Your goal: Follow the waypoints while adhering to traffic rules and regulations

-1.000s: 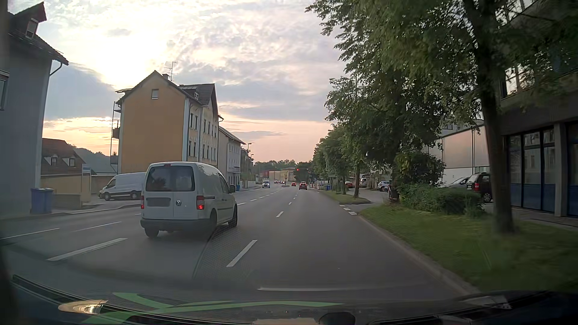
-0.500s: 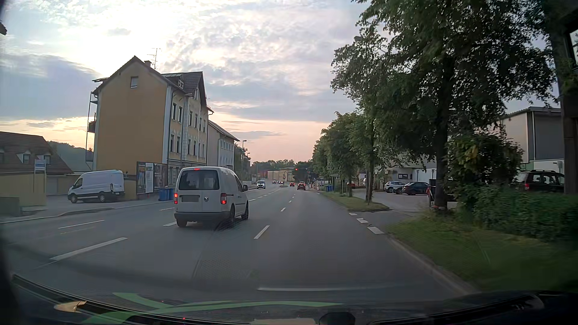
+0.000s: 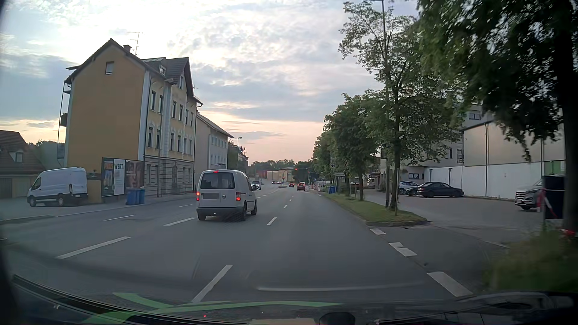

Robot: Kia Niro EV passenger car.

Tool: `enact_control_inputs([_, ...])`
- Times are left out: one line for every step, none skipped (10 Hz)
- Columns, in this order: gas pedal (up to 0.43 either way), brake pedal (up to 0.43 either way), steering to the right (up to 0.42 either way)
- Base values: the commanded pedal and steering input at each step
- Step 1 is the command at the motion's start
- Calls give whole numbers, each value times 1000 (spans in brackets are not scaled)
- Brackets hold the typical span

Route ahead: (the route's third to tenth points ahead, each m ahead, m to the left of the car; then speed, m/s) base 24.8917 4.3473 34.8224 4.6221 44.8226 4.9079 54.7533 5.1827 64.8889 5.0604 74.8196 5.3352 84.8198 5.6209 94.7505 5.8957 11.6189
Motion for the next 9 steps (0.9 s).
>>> enact_control_inputs([28, 0, -1])
enact_control_inputs([28, 0, -2])
enact_control_inputs([28, 0, -1])
enact_control_inputs([28, 0, -2])
enact_control_inputs([28, 0, -2])
enact_control_inputs([28, 0, -2])
enact_control_inputs([28, 0, -2])
enact_control_inputs([28, 0, -3])
enact_control_inputs([28, 0, -3])
